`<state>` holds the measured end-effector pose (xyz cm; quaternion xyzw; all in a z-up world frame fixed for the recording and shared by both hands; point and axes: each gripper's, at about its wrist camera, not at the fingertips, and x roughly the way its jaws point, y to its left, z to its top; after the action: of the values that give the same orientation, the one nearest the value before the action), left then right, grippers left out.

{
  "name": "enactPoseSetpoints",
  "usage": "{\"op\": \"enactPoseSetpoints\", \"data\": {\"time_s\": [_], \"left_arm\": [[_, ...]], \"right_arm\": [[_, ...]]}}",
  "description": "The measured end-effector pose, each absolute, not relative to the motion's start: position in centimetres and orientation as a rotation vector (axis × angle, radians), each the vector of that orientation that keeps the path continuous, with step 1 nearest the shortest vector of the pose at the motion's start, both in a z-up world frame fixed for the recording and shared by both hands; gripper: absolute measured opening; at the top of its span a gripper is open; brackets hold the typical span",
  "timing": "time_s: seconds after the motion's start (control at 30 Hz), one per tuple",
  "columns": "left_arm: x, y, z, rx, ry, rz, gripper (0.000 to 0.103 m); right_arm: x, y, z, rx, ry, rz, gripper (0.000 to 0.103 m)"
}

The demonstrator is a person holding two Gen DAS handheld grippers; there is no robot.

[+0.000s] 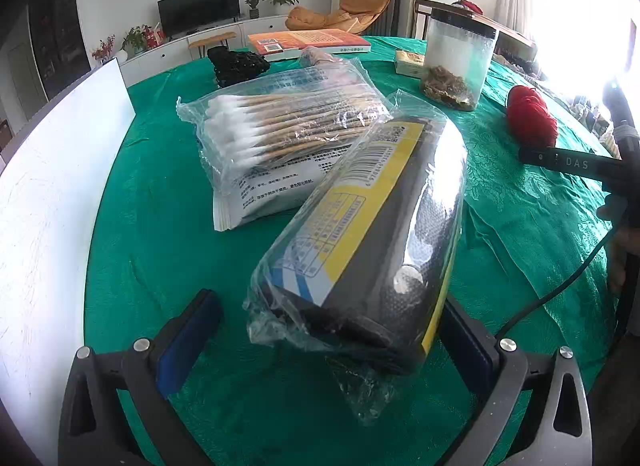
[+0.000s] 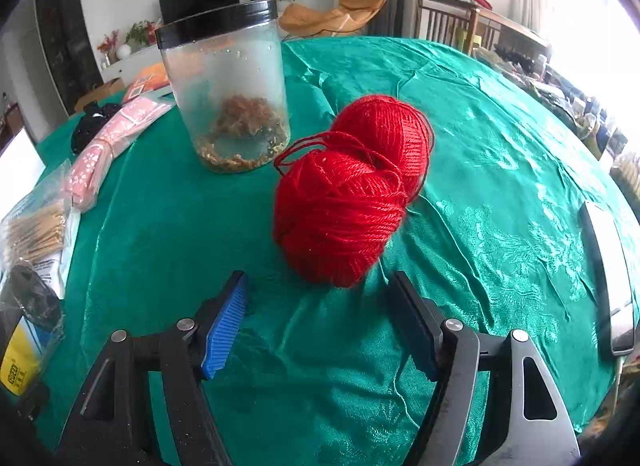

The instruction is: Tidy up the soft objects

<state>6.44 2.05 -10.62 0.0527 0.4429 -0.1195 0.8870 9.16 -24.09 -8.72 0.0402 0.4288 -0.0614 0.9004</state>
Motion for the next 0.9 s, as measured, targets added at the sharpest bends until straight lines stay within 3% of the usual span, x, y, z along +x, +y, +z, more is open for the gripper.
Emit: {"op": "enactPoseSetpoints", "data": {"time_s": [0.4,0.9], "left_arm": [[6.45,2.06,-10.63,0.11,0.921,-0.249,0.103],[6.48,2.11,-10.56,0.1,0.918,-0.25,0.103]], "right_arm": [[9.23,-24.05,-8.82,0.075,0.902,-0.129,0.082],[9.21,-24.04,-8.83,0.074,0.903,-0.129,0.083]]}}
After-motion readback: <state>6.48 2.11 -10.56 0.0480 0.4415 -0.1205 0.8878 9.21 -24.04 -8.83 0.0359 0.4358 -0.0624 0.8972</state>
